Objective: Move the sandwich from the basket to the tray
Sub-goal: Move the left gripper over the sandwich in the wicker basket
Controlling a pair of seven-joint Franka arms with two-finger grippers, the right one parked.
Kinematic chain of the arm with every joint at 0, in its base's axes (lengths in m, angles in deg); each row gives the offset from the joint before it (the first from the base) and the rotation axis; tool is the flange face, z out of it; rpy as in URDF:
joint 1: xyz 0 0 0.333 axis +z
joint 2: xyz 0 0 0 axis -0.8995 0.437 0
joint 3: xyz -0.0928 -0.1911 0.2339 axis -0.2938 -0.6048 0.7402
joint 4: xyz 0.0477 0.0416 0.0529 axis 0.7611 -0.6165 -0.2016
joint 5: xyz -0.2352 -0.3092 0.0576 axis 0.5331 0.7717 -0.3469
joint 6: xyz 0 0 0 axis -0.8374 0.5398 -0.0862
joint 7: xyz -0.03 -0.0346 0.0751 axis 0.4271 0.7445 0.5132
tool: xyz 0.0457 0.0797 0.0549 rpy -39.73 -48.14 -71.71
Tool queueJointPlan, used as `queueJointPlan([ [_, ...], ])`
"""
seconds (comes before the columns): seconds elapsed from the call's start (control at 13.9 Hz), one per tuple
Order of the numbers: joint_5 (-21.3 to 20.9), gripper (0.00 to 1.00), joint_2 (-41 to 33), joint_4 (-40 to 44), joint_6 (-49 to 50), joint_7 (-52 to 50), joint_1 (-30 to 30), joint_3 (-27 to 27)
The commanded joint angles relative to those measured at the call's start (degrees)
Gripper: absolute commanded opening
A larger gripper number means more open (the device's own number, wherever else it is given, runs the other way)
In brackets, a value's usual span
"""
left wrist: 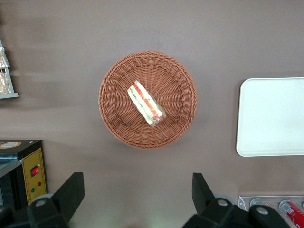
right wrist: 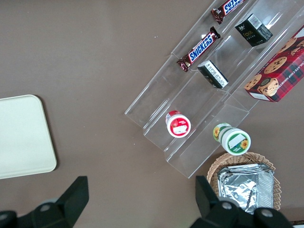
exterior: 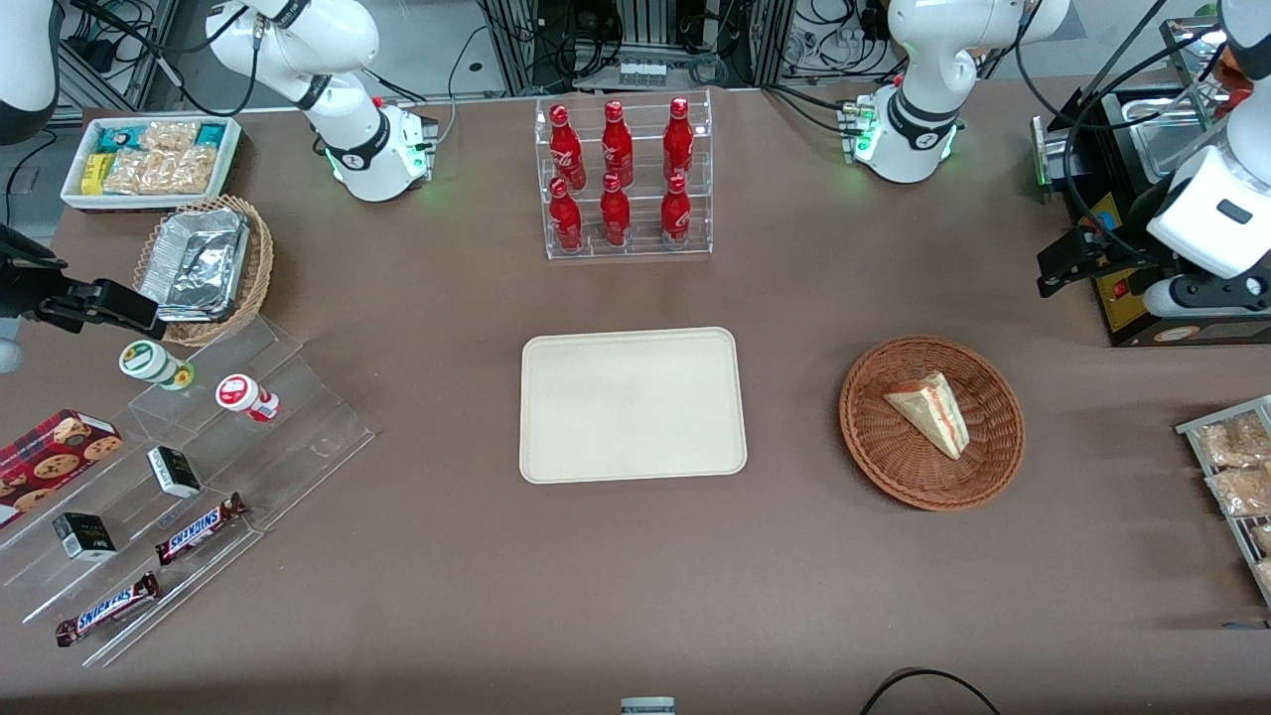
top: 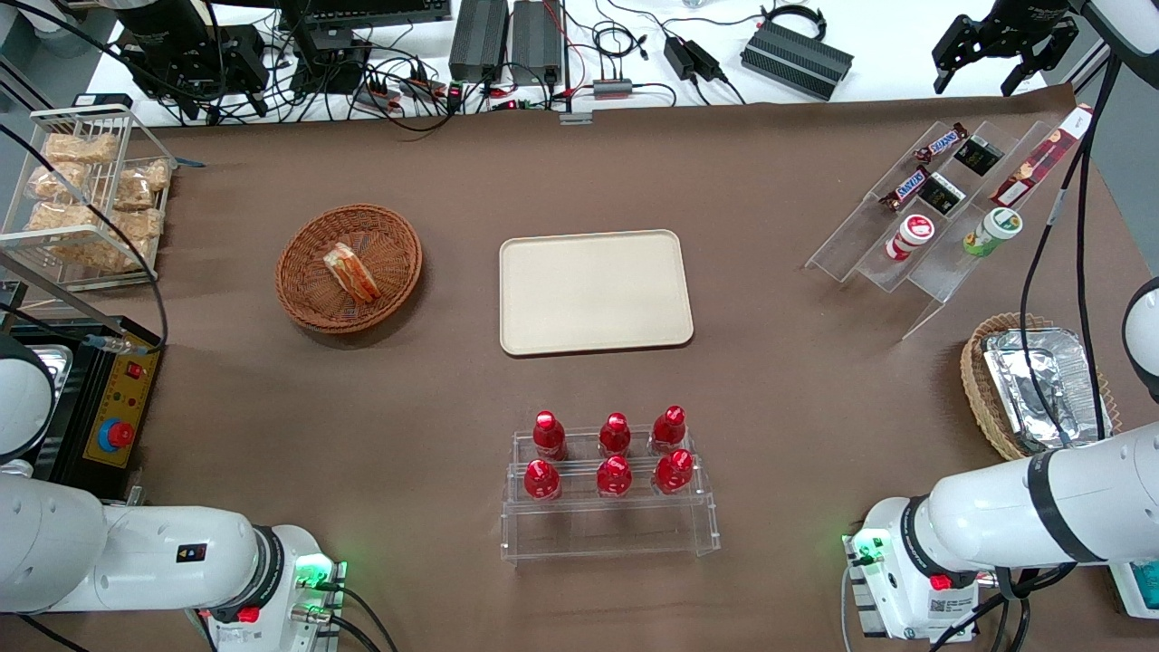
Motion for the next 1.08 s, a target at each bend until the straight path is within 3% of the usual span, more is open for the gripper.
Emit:
queueJointPlan([
  [0.0, 0.7, 1.0, 1.3, 2.4, 2.7, 2.3, -0.7, 1.2],
  [0.36, -0.7, 1.0, 6.9, 0.1, 0.6, 0.5, -0.6, 1.2],
  [1.01, -1.0, 1.0, 6.4, -21.4, -28.8, -27.4, -2.3, 0.8],
])
